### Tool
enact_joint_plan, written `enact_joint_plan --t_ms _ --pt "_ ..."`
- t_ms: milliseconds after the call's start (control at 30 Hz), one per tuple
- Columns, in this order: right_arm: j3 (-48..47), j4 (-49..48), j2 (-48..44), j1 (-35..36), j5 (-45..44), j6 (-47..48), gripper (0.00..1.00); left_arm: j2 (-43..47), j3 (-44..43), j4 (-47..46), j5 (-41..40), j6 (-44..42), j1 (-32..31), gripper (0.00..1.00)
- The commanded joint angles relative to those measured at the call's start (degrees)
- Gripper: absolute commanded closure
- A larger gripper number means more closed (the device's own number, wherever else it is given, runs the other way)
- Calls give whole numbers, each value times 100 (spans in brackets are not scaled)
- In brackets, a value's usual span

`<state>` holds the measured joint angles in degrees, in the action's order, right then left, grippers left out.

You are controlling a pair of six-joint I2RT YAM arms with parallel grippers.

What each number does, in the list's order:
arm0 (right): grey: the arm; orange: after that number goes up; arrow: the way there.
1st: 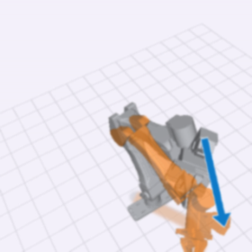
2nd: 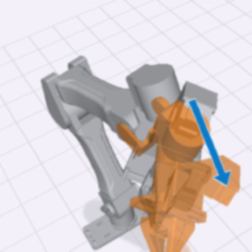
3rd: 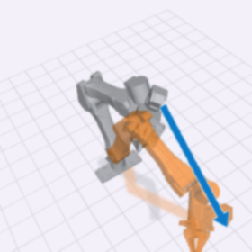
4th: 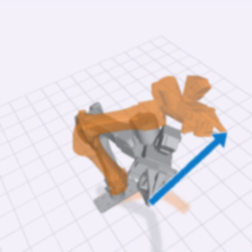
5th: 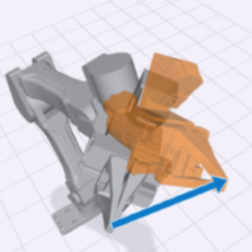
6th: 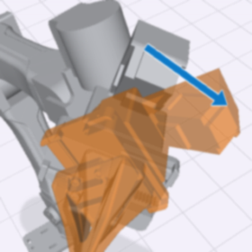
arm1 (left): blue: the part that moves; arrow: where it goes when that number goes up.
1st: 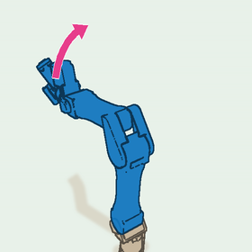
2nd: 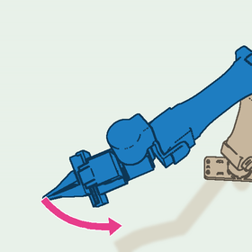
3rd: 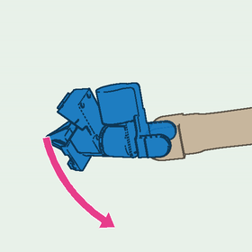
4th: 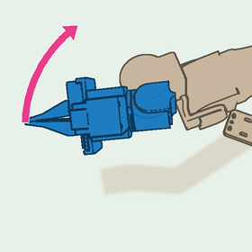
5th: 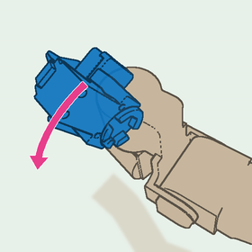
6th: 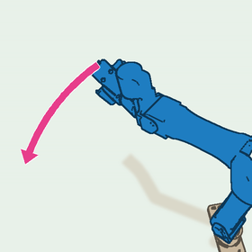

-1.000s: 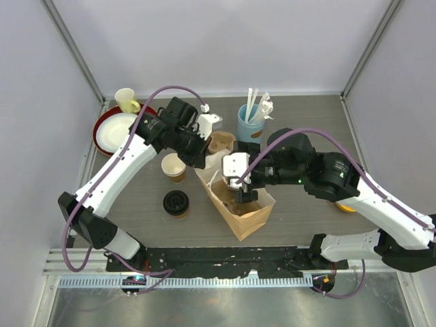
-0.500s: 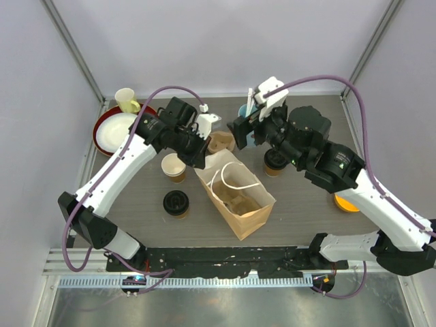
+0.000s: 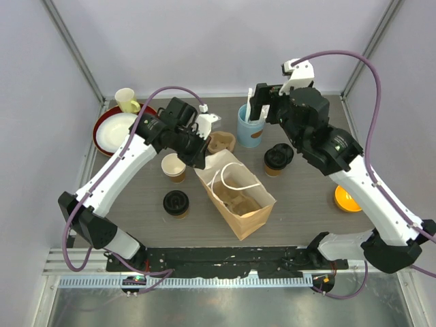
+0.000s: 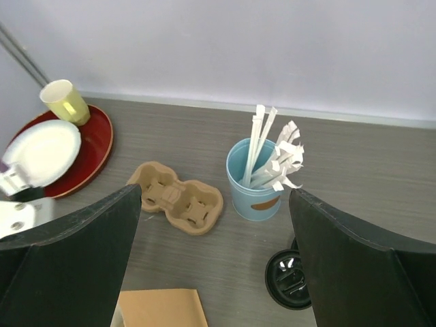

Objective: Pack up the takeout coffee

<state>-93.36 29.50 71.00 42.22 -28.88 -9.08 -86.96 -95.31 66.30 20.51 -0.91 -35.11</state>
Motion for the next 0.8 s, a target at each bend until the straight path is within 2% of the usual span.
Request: enact_joint_plan --t_ms 0,100,133,200,233,300,333,433,567,767 --pt "-296 293 352 -345 119 -454 5 127 3 -3 -100 -120 31 100" --pt "-358 311 467 -653 453 -498 5 91 -14 -30 -100 -182 31 100" --pt "-376 320 502 -697 523 -446 5 74 -32 -30 -100 -199 31 94" --pt "-385 302 563 -828 708 -384 5 47 -84 5 -109 -295 40 72" --pt "-385 320 573 -881 778 -349 5 47 -93 5 -109 -340 31 48" --pt "-376 320 608 -1030 892 -296 5 74 -93 -73 -126 -401 57 30" --pt "-376 320 608 -1110 937 -296 5 91 -93 -100 -144 -410 83 16" --pt "-358 320 608 -1390 1095 -243 4 83 -242 -65 -144 -602 189 0" --pt "-507 311 511 -1681 1455 -322 4 30 -822 356 -529 -1069 303 0" --pt "-314 318 371 -1725 1482 -1402 4 355 -2008 857 -470 -956 865 0"
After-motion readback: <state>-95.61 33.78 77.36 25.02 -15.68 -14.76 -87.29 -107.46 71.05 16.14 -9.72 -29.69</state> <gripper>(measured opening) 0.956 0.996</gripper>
